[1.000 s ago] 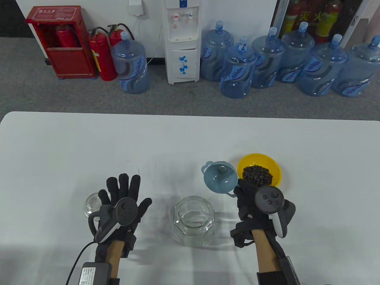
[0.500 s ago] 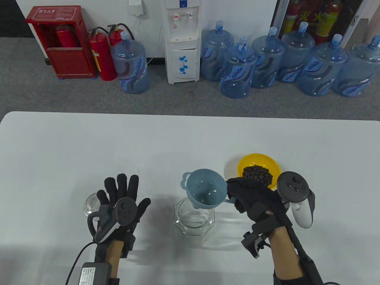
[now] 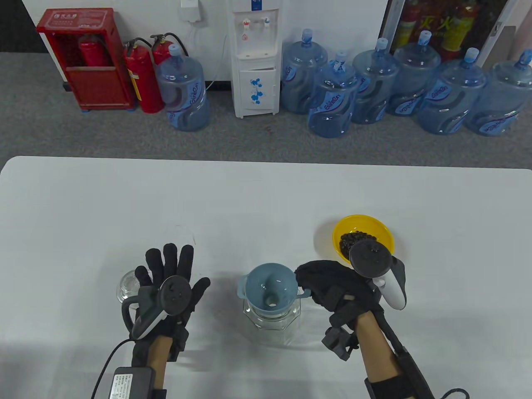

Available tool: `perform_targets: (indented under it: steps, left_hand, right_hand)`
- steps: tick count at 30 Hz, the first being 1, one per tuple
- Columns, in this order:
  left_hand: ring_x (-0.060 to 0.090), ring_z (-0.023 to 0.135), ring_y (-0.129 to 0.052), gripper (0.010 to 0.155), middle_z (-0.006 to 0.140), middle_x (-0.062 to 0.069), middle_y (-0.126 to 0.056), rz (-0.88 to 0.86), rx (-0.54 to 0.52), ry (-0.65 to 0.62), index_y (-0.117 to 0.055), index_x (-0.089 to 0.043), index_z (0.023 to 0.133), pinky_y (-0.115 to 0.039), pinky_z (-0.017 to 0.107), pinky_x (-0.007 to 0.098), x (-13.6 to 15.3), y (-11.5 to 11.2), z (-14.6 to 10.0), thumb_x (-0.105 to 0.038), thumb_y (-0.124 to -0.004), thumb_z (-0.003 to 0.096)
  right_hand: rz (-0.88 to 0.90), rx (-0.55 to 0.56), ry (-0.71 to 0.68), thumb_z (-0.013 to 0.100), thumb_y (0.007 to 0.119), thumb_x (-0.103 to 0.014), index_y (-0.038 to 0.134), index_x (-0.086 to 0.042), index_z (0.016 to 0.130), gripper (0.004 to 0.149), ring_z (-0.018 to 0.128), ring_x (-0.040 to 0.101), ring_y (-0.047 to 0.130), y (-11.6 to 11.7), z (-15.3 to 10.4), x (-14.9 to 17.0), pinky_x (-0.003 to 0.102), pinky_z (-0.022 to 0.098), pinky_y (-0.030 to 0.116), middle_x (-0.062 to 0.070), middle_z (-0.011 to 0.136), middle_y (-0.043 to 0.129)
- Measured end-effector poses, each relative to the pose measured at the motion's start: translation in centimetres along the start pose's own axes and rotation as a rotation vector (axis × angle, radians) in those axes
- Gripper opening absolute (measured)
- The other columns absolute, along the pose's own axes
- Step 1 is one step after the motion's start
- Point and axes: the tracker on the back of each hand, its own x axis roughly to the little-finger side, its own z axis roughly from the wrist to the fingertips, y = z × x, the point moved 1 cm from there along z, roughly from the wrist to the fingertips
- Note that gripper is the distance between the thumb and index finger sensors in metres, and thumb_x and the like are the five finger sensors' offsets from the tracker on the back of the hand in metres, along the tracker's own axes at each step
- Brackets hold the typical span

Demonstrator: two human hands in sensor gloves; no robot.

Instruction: Transfer coffee beans through funnel into glass jar

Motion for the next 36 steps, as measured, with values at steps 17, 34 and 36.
perform_targets:
  steps: [17,34,36]
  left_hand:
    - [0.046,0.11,-0.008,0.077,0.124,0.009,-0.018,0.01,0.006,0.01,-0.023,-0.035,0.117,-0.02,0.074,0.068,0.1,0.0,0.0,-0.066,-0.055,0.054]
    - [0.046,0.11,-0.006,0.077,0.124,0.008,-0.017,0.027,0.004,0.005,-0.022,-0.036,0.117,-0.018,0.073,0.067,0.2,0.1,0.1,-0.066,-0.055,0.0542]
    - [0.046,0.11,-0.006,0.077,0.124,0.008,-0.017,0.026,0.007,0.005,-0.022,-0.036,0.117,-0.018,0.073,0.067,0.2,0.1,0.2,-0.066,-0.055,0.0541]
  right_hand:
    - [0.029,0.105,0.03,0.068,0.074,-0.053,0.074,-0.006,0.107,0.062,0.063,0.024,0.091,-3.0,-0.6,2.9,0.048,0.054,0.078,0.021,0.088,0.087]
    - [-0.269,0.626,0.557,0.067,0.075,-0.049,0.053,-0.005,0.118,0.072,0.091,0.037,0.08,-9.7,2.1,13.9,0.052,0.065,0.072,0.027,0.112,0.063]
    - [-0.238,0.602,0.59,0.067,0.075,-0.049,0.054,-0.004,0.117,0.071,0.088,0.035,0.083,-9.5,2.8,14.8,0.05,0.063,0.074,0.027,0.11,0.067]
